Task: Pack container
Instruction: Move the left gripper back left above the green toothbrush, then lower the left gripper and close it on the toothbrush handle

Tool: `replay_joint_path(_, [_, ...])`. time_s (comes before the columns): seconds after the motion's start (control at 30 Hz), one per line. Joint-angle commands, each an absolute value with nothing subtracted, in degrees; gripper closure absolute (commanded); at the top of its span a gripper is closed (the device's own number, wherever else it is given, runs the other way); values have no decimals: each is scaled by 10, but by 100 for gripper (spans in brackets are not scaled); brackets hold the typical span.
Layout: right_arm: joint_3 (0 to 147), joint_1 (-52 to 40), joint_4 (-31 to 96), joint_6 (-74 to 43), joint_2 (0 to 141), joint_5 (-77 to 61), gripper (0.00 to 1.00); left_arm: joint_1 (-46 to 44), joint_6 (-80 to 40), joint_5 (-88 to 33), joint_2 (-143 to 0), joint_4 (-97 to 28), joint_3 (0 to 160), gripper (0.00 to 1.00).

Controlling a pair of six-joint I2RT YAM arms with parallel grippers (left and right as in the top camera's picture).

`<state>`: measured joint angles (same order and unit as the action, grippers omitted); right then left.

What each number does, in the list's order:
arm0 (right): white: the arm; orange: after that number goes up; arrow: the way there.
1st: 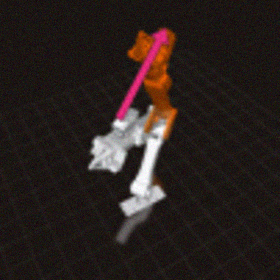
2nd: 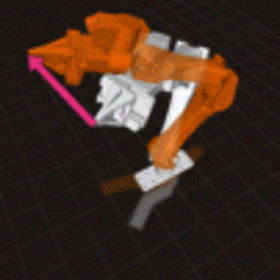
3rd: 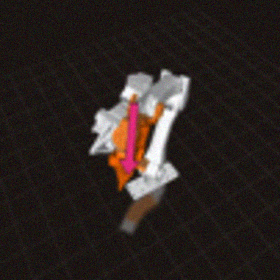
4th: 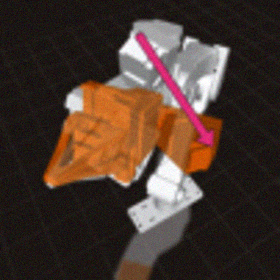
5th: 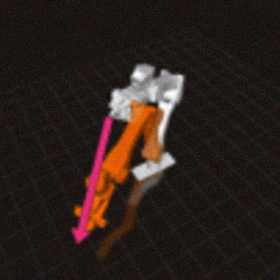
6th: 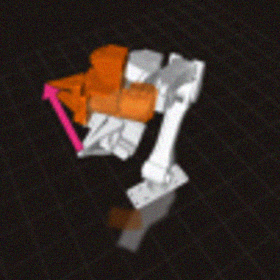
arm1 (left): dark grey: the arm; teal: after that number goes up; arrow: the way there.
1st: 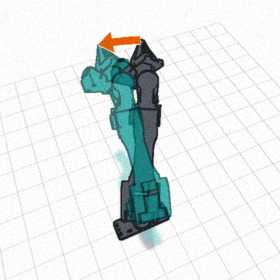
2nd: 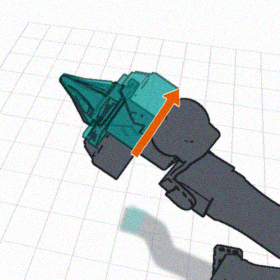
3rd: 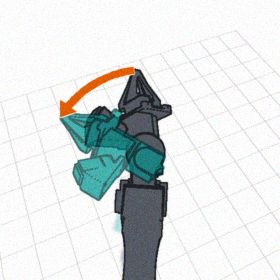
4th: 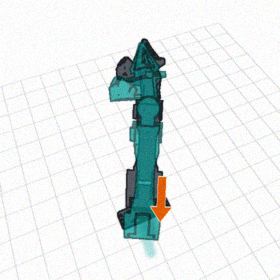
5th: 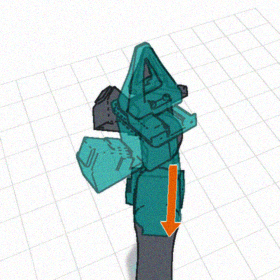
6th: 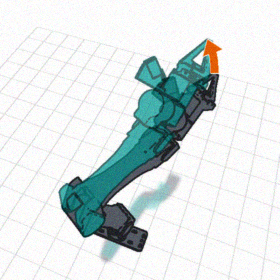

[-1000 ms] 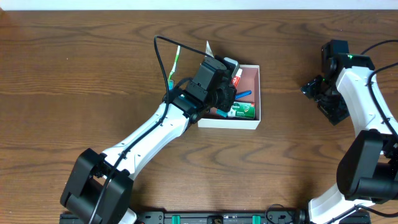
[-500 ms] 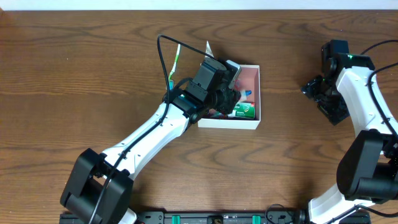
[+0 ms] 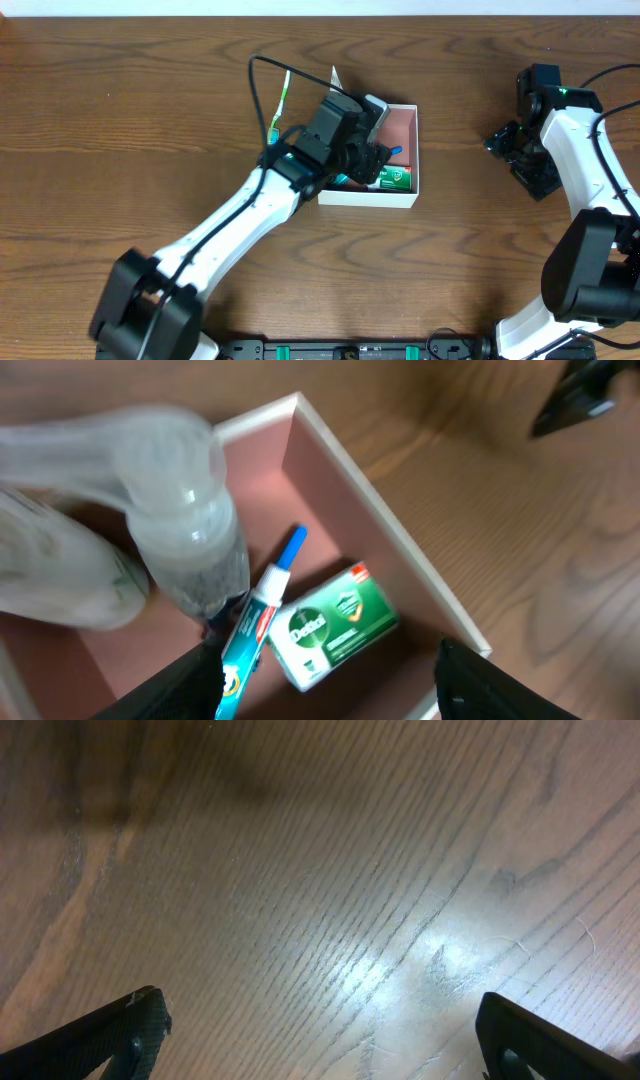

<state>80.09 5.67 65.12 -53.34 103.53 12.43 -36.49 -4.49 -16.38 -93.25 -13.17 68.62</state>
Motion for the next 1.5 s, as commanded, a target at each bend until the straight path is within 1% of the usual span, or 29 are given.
replay_joint_path(0.0, [805,60,651,-531,1039,131,1,-361,-45,-165,-852,-142,704,30])
replay_joint_path(0.13, [805,60,651,-531,1039,131,1,-345,-46,-75,-786,-186,704,30])
replay_joint_path(0.27, [805,60,651,-531,1039,131,1,-322,-53,31,-750,-232,704,26])
replay_joint_path(0.33, [805,60,651,-531,1039,131,1,-306,-78,60,-749,-245,704,22])
replay_joint_path(0.37, [805,60,651,-531,1039,131,1,-298,-91,66,-751,-250,704,22])
replay_joint_path(0.6, [805,60,651,-531,1039,131,1,-221,-149,69,-793,-273,704,22])
replay_joint_path(0.8, [805,60,651,-531,1039,131,1,-166,-142,67,-875,-274,704,22])
replay_joint_path(0.93, [805,60,651,-531,1039,131,1,-158,-94,65,-954,-270,704,22])
replay_joint_path(1.1, [805,60,651,-531,1039,131,1,-158,-86,67,-1029,-243,704,22])
replay_joint_path(1.47, [805,60,651,-531,1039,131,1,-157,-86,67,-1057,-118,704,22])
